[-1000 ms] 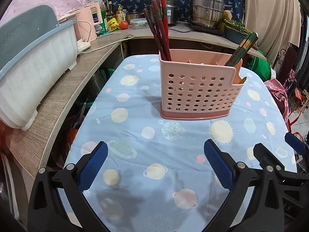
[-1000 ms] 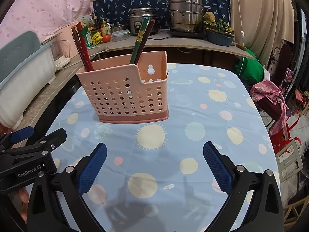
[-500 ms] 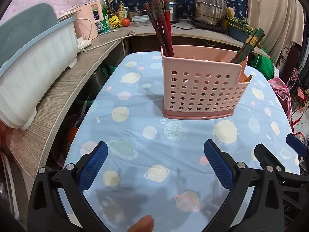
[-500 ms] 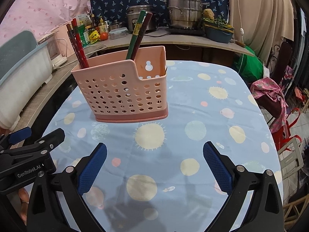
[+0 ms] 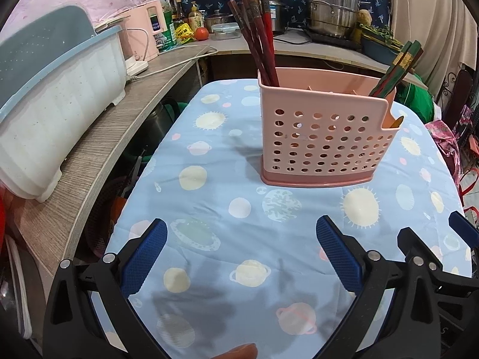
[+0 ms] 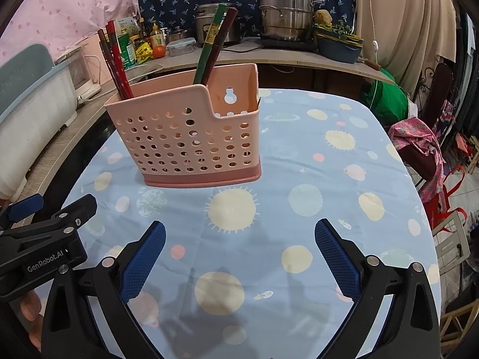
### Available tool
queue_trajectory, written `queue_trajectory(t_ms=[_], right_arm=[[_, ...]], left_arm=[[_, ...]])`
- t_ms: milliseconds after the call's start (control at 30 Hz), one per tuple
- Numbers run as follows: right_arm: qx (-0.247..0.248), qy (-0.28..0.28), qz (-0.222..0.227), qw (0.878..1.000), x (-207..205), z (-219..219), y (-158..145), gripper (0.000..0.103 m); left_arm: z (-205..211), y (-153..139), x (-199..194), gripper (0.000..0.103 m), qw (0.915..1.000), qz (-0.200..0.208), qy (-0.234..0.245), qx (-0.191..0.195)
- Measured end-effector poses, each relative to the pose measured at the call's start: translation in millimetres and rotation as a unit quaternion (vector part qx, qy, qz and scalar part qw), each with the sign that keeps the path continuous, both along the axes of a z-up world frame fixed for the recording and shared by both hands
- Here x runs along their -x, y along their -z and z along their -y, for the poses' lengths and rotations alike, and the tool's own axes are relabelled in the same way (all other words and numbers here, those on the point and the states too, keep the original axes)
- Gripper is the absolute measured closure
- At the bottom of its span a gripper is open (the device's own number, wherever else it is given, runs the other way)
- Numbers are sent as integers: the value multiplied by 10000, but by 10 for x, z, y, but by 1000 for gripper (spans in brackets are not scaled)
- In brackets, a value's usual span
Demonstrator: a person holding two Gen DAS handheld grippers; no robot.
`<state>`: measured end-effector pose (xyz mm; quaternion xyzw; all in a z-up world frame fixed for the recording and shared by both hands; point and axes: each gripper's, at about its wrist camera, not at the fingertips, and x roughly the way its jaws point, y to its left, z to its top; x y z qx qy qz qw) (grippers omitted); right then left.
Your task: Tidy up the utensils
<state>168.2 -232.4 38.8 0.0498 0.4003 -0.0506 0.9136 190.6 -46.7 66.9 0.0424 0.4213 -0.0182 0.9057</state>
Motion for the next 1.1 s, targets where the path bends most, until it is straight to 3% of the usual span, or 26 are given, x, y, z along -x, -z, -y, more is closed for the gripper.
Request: queue_trajectory(t_ms=[1100], right_arm=[[-10,20,-43,10000,-59,26,46,7]], left_arm=[[18,32,-58,9,10000,4,-32,-74]])
